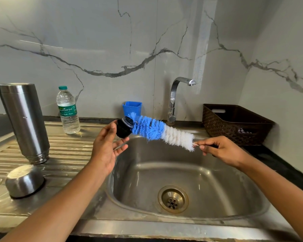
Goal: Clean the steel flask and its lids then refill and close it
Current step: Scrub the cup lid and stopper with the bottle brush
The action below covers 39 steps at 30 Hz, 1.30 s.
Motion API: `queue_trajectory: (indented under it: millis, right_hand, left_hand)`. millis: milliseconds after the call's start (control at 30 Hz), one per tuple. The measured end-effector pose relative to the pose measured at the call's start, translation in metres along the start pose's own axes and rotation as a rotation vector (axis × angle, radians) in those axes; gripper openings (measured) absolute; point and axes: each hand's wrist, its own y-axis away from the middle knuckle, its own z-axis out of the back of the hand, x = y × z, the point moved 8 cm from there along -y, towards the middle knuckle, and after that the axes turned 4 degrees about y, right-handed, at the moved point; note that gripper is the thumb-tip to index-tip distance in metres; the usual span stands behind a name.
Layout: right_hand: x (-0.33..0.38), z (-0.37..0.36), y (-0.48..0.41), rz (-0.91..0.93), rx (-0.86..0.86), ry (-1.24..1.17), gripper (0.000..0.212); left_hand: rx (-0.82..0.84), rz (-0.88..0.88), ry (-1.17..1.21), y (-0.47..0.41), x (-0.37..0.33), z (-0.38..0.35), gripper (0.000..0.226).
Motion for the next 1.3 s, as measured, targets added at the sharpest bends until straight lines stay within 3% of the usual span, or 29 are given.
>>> queue_trajectory:
  millis: [133, 300, 367, 467, 600, 767, 933, 1300]
  right_hand:
    - [0.005, 0.000, 0.001, 0.019, -0.020, -0.011, 0.039]
    - [0.004, -0.002, -0.001, 0.046, -0.076, 0.031, 0.044]
    - [0.005, 0.000, 0.000, 0.053, -0.073, 0.037, 0.048]
    - [0.004, 0.006, 0.002, 0.043, -0.047, -0.017, 0.048]
    - [0.008, -0.002, 0.000, 0.062, -0.045, -0.011, 0.055]
    - [0.006, 0.003, 0.001, 0.033, -0.028, -0.065, 0.040]
    - [-0.002, 0.002, 0.002, -0.001, -0.016, -0.141, 0.025]
    - [-0.008, -0.001, -0.002, -0.013, 0.001, -0.239, 0.029]
  left_hand:
    - [0.075, -0.028, -0.051, 0.000, -0.003, -0.006, 0.046]
    - [0.068, 0.055, -0.031, -0.001, 0.004, -0.005, 0.016]
    - [0.055, 0.097, -0.023, -0.002, 0.007, -0.001, 0.013]
    - [0.017, 0.110, 0.000, -0.004, 0.007, 0.005, 0.018]
    - [0.086, 0.209, 0.016, 0.000, 0.017, -0.005, 0.017]
    - [0.067, 0.275, 0.093, -0.001, 0.014, -0.001, 0.034]
    - [0.155, 0.346, 0.079, 0.006, 0.023, -0.012, 0.052]
    - [0.197, 0.401, 0.017, 0.016, 0.033, -0.023, 0.049]
